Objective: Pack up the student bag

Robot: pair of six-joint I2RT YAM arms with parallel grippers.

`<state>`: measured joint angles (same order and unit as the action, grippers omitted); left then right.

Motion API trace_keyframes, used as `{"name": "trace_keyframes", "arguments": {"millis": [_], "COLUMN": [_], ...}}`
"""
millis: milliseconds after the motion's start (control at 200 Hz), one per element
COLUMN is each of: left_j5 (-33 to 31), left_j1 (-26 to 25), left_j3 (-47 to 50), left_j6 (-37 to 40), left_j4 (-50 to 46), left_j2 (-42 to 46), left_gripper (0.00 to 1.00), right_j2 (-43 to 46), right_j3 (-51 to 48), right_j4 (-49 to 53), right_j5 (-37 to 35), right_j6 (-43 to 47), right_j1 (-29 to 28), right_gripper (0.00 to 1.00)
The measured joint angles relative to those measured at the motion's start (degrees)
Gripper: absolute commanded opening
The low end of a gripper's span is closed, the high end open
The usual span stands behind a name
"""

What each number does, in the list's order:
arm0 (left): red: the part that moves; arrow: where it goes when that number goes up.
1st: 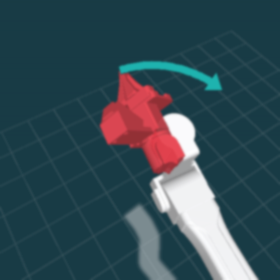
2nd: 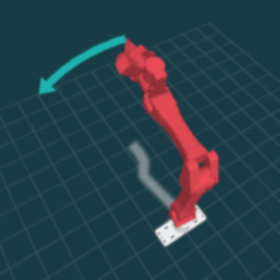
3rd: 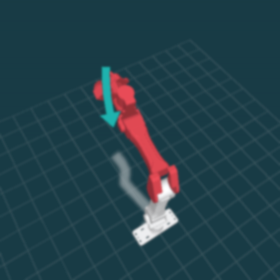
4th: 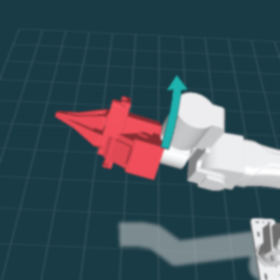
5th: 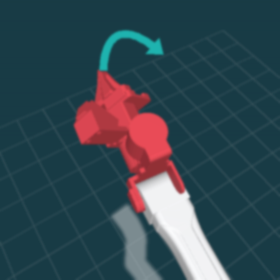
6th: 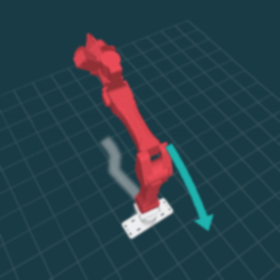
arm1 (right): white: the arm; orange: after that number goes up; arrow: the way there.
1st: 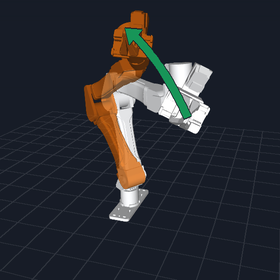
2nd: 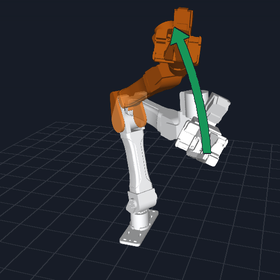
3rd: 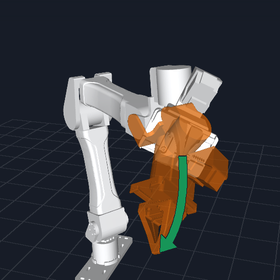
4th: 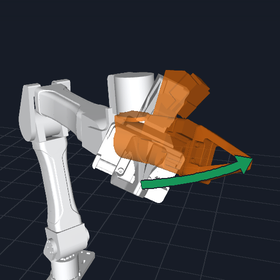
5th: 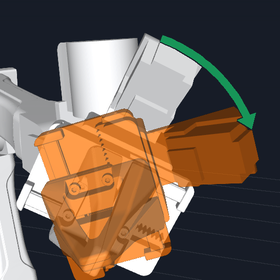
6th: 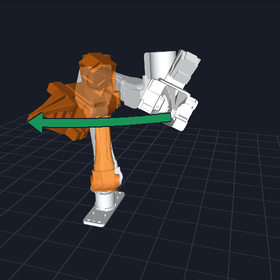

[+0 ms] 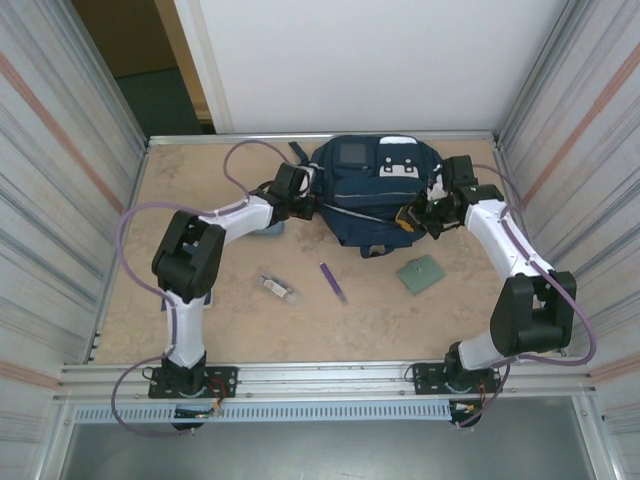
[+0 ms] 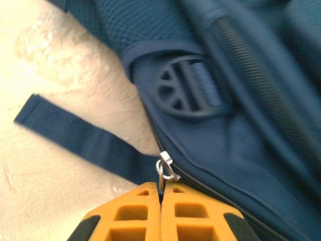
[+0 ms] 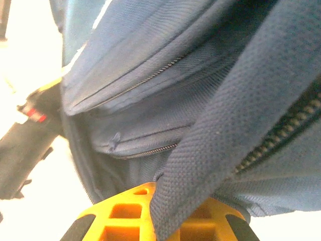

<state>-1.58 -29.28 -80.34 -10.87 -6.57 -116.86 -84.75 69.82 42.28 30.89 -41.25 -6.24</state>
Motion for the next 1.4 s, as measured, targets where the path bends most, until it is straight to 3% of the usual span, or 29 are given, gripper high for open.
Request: {"name": "trace_keyframes", "arguments": {"millis": [190, 271, 366, 506, 651, 827, 977, 1107, 1263, 1328, 1398], "left_j5": [-1.49, -1.51, -2.03, -0.2, 5.95, 12.59, 14.69, 13.9, 14.56, 15.1, 15.1], "left_j1": [0.33, 0.72, 0.85, 1.66, 1.16, -3.93, -5.97, -6.47, -7.15, -7.23, -7.34], "left_j3": [-9.18, -10.38, -9.79, -3.89, 3.34, 2.71, -0.68, -5.55, -11.15, -10.27, -8.72], "left_j6": [-4.79, -6.12, -7.58, -7.23, 1.86, 16.26, 20.31, 18.18, 4.61, -2.19, -8.83], "left_j4": [-8.37, -9.79, -10.43, -10.05, -6.29, -3.08, -2.03, -4.09, -9.79, -11.58, -12.85], "left_j2": [-4.98, -4.83, -4.17, 0.79, 10.93, 18.64, 16.37, 10.4, 4.33, 4.28, 4.57], "left_gripper": [0.01, 0.13, 0.37, 0.51, 0.61, 0.62, 0.63, 0.67, 0.68, 0.69, 0.69], "right_j2": [-0.28, -0.28, -0.33, -0.76, -3.08, -4.42, -5.35, -4.79, 1.49, 5.75, 10.6], "right_j3": [4.31, 4.33, 4.33, 3.8, 1.66, -3.17, -4.74, -4.74, -4.87, -5.2, -6.36], "right_j4": [3.52, 4.13, 4.55, 4.63, 4.57, 2.4, 1.27, 1.51, 2.45, 2.32, 1.66], "right_j5": [2.32, 2.38, 2.34, 2.01, -0.04, -2.93, -5.18, -9.29, -18.91, -22.86, -25.92], "right_j6": [3.89, 4.44, 4.46, 4.81, 6.19, 6.91, 7.45, 9.01, 11.45, 12.48, 14.21], "right_j1": [-0.04, -0.04, -0.04, -0.17, -1.14, -4.28, -7.34, -7.23, -5.66, -5.09, -4.35], "right_gripper": [0.0, 0.0, 0.0, 0.02, 0.08, 0.24, 0.37, 0.42, 0.47, 0.55, 0.92]}}
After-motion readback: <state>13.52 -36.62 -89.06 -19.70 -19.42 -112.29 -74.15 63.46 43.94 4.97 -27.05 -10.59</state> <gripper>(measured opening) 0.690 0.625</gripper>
